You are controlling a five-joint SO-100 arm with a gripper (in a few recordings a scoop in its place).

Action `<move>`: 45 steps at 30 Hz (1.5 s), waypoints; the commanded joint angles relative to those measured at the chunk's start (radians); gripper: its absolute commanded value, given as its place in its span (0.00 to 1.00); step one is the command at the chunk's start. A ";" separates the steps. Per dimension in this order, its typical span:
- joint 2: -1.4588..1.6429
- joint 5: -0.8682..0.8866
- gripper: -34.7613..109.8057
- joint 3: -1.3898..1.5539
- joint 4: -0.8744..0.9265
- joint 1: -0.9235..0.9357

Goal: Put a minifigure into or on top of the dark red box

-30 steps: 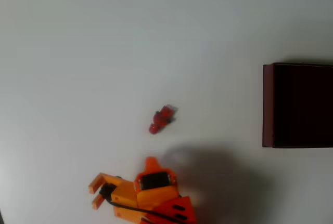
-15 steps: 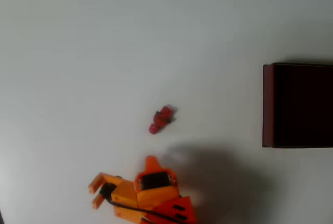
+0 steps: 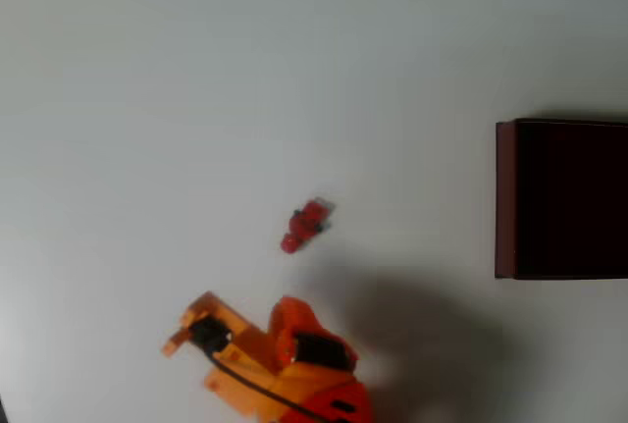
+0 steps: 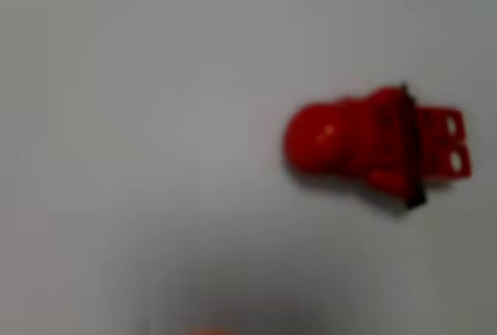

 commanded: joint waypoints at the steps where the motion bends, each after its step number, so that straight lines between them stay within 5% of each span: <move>1: 0.009 0.160 0.29 -0.077 0.037 -0.005; 14: 0.009 0.678 0.32 -0.060 0.100 -0.003; 45: -0.008 1.439 0.37 0.002 0.018 -0.097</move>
